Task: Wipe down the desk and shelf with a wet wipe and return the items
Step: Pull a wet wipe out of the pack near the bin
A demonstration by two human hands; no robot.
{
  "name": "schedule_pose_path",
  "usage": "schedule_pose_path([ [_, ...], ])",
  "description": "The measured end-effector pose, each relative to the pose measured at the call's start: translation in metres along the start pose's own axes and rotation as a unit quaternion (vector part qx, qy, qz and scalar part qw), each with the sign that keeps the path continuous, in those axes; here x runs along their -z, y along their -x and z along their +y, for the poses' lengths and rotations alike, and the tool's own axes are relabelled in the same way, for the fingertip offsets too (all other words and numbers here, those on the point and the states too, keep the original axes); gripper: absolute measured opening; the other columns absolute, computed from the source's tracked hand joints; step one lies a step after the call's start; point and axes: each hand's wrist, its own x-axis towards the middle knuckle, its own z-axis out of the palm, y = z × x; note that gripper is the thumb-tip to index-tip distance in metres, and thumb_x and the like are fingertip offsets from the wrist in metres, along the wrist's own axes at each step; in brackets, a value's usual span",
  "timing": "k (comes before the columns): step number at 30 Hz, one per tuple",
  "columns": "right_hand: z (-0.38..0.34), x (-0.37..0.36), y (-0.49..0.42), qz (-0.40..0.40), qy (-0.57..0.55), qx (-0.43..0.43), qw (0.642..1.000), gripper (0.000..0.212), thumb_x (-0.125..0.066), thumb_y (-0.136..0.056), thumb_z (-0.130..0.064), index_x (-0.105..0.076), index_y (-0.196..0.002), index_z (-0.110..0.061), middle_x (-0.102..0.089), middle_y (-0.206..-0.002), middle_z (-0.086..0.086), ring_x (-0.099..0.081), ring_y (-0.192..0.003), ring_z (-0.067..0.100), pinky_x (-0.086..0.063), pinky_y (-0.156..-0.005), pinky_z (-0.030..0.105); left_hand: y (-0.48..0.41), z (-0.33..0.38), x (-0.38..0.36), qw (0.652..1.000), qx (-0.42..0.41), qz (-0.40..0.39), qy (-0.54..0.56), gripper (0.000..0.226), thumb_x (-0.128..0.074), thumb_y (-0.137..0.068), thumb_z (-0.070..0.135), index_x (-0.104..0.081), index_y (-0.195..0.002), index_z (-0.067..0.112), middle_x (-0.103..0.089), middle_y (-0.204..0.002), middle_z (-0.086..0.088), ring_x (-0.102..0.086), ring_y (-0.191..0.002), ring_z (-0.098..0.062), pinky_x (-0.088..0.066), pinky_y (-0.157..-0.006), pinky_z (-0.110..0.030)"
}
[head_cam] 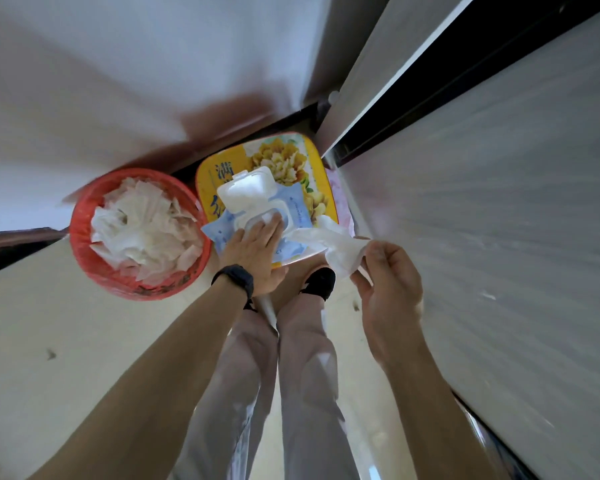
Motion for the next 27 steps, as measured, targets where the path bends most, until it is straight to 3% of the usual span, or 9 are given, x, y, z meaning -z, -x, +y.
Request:
schedule_pose_path([
  [4,-0.008,-0.003,-0.001,0.005,0.026,-0.009,1.000,0.015,-0.054,-0.098,-0.008,-0.057,-0.084,-0.009,-0.060,-0.086,0.012,-0.055,-0.083,0.022,-0.046,-0.081,0.041,-0.002,0.002,0.024,0.997,0.006,-0.075,-0.034,0.090,-0.043,-0.090,0.060,0.003,-0.157,0.019,0.008,-0.165,0.004,-0.013,-0.148,-0.024,-0.021,-0.115,-0.047],
  [6,-0.015,-0.005,0.000,0.000,0.055,-0.002,0.998,0.010,-0.059,-0.092,-0.020,-0.060,-0.086,-0.013,-0.064,-0.090,0.011,-0.058,-0.084,0.021,-0.051,-0.084,0.045,-0.004,0.002,0.045,0.997,-0.007,-0.074,-0.027,0.080,-0.047,-0.090,0.056,-0.017,-0.154,0.019,-0.009,-0.164,0.001,-0.020,-0.145,-0.025,-0.023,-0.113,-0.046],
  [9,-0.026,-0.007,0.001,0.002,0.079,-0.004,0.997,0.011,-0.057,-0.095,-0.019,-0.061,-0.085,-0.017,-0.065,-0.089,0.008,-0.059,-0.082,0.019,-0.053,-0.089,0.051,-0.001,-0.002,0.072,0.995,-0.017,0.098,0.012,0.049,-0.056,-0.089,0.034,-0.049,-0.132,0.013,-0.047,-0.143,-0.009,-0.041,-0.130,-0.030,-0.033,-0.102,-0.043],
  [12,-0.036,-0.007,0.002,0.001,0.063,0.006,0.998,0.016,-0.053,-0.099,-0.012,-0.059,-0.084,-0.015,-0.061,-0.083,0.007,-0.056,-0.079,0.019,-0.049,-0.081,0.042,-0.001,-0.017,0.091,0.966,0.094,0.213,0.113,0.064,-0.067,-0.078,0.023,-0.046,-0.138,0.009,-0.042,-0.147,-0.016,-0.038,-0.133,-0.038,-0.032,-0.108,-0.049],
  [16,-0.041,-0.007,0.001,0.001,0.045,0.012,0.999,0.021,-0.051,-0.100,-0.008,-0.057,-0.081,-0.013,-0.055,-0.073,0.003,-0.050,-0.073,0.017,-0.044,-0.073,0.032,-0.020,-0.045,0.100,0.973,0.160,0.074,0.148,0.089,-0.067,-0.080,0.034,-0.020,-0.153,0.016,-0.034,-0.154,-0.013,-0.030,-0.142,-0.034,-0.024,-0.116,-0.047],
  [18,-0.041,-0.004,0.000,0.000,0.040,0.013,0.999,0.020,-0.051,-0.100,-0.008,-0.058,-0.082,-0.013,-0.059,-0.076,0.004,-0.053,-0.074,0.017,-0.047,-0.074,0.031,-0.018,-0.048,0.103,0.977,0.151,0.076,0.131,0.076,-0.063,-0.085,0.037,-0.030,-0.149,0.015,-0.045,-0.146,-0.012,-0.040,-0.134,-0.034,-0.032,-0.109,-0.046],
  [22,-0.040,0.003,0.002,0.000,0.028,0.007,1.000,0.019,-0.049,-0.101,-0.007,-0.058,-0.085,-0.010,-0.065,-0.084,0.004,-0.065,-0.077,0.010,-0.055,-0.076,0.024,0.013,-0.029,0.083,0.991,0.026,0.107,0.079,0.056,-0.056,-0.089,0.035,-0.043,-0.142,0.021,-0.051,-0.134,-0.009,-0.047,-0.123,-0.034,-0.040,-0.096,-0.044],
  [24,-0.037,0.003,0.003,-0.005,0.037,0.002,0.999,0.019,-0.049,-0.101,-0.006,-0.057,-0.085,-0.010,-0.066,-0.085,0.003,-0.067,-0.078,0.008,-0.054,-0.077,0.025,0.023,-0.016,0.063,0.997,-0.011,0.041,0.069,0.063,-0.054,-0.091,0.035,-0.033,-0.149,0.021,-0.039,-0.150,-0.007,-0.038,-0.134,-0.031,-0.035,-0.105,-0.046],
  [27,-0.031,0.003,0.001,-0.007,0.049,0.008,0.999,0.021,-0.049,-0.101,-0.005,-0.058,-0.083,-0.012,-0.068,-0.081,-0.001,-0.066,-0.079,0.009,-0.053,-0.079,0.028,0.025,0.000,0.028,0.996,0.013,-0.086,0.016,0.077,-0.046,-0.095,0.036,-0.004,-0.157,0.019,0.003,-0.165,0.001,-0.003,-0.151,-0.021,-0.013,-0.117,-0.055],
])
